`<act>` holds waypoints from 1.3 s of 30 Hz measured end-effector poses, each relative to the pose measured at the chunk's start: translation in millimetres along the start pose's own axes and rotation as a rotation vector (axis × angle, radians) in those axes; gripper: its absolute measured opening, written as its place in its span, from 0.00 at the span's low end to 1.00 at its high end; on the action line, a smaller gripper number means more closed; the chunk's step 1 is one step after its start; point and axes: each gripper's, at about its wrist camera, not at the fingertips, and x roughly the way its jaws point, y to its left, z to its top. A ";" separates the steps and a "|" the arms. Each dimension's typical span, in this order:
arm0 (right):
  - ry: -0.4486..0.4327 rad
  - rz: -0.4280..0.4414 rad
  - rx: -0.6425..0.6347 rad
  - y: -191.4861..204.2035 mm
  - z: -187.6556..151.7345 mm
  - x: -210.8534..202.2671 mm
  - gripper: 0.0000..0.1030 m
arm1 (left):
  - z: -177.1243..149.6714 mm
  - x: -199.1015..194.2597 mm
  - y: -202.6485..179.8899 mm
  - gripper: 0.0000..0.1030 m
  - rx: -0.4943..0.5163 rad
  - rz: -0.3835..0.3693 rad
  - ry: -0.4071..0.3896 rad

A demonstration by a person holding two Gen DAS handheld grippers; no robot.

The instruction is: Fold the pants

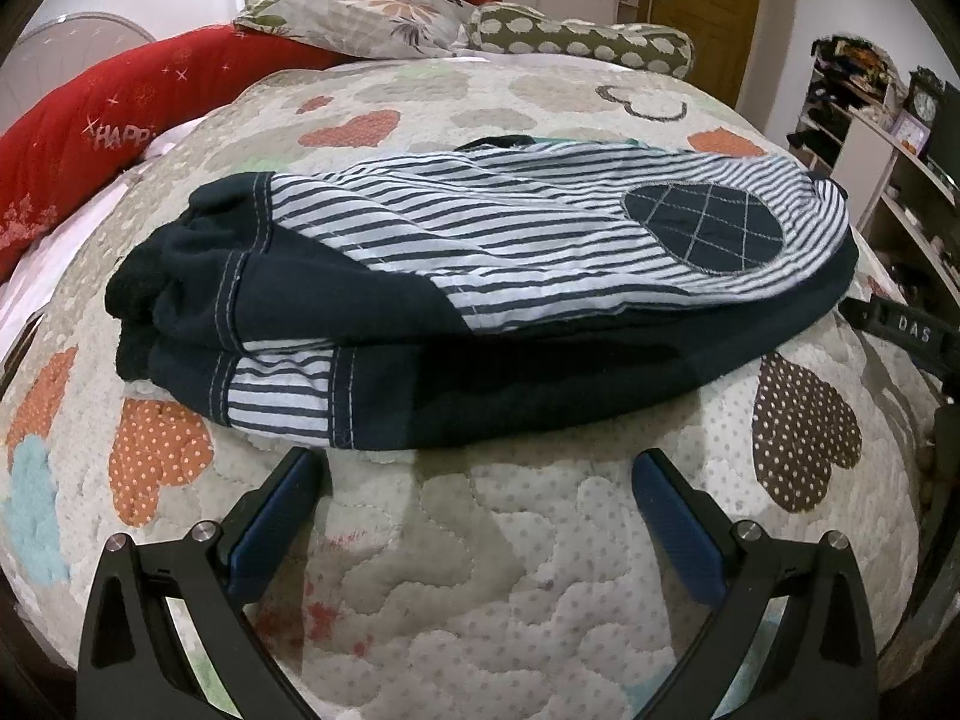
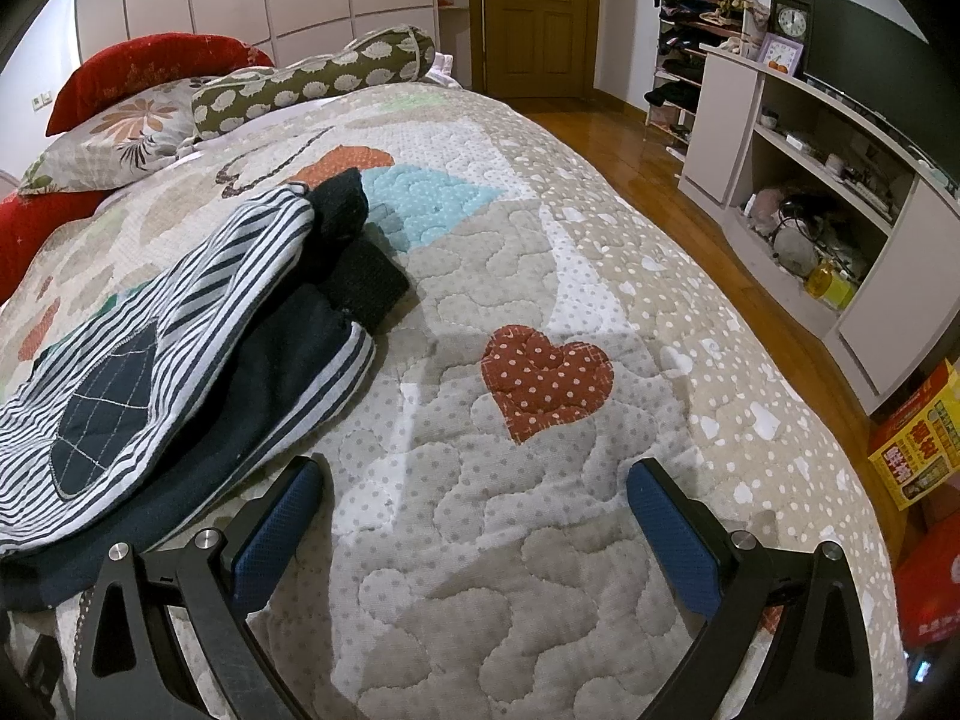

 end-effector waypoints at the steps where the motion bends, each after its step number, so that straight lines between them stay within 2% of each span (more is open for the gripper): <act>1: 0.013 0.005 0.002 1.0 1.0 -0.2 1.00 | 1.4 -2.9 0.4 1.00 0.011 -0.007 0.017; 3: 0.051 0.015 0.012 0.7 7.0 3.0 1.00 | 1.2 -10.8 1.7 1.00 0.017 -0.047 0.032; 4: 0.071 0.027 0.016 -0.7 9.1 4.1 1.00 | 3.3 -18.8 5.3 1.00 0.014 -0.084 0.028; 6: 0.087 0.063 0.004 -4.5 9.0 4.1 1.00 | 6.4 -32.8 11.5 1.00 0.006 -0.109 0.001; 10: 0.102 0.147 -0.116 -8.9 1.9 -4.4 1.00 | 22.4 -57.4 27.6 1.00 0.014 -0.106 -0.056; 13: 0.111 0.193 -0.130 -18.4 2.8 -18.0 0.93 | 34.1 -63.8 36.8 1.00 0.022 -0.078 -0.078; 15: 0.088 0.216 -0.122 -23.3 5.4 -28.2 0.92 | 41.7 -61.5 40.1 1.00 0.026 -0.067 -0.074; 18: 0.066 0.250 -0.105 -27.0 12.0 -35.5 0.92 | 54.6 -56.7 41.8 1.00 0.032 -0.088 -0.052; 27: 0.100 0.378 -0.012 -18.8 11.6 -30.0 0.92 | 67.9 -41.4 22.0 1.00 0.131 -0.038 -0.043; 35: 0.097 0.380 -0.018 -14.4 11.1 -22.8 0.92 | 67.1 -30.4 3.0 1.00 0.178 -0.033 -0.025; 39: 0.058 0.396 -0.046 -9.3 13.1 -31.6 0.89 | 66.0 -23.0 7.1 1.00 0.159 -0.050 -0.012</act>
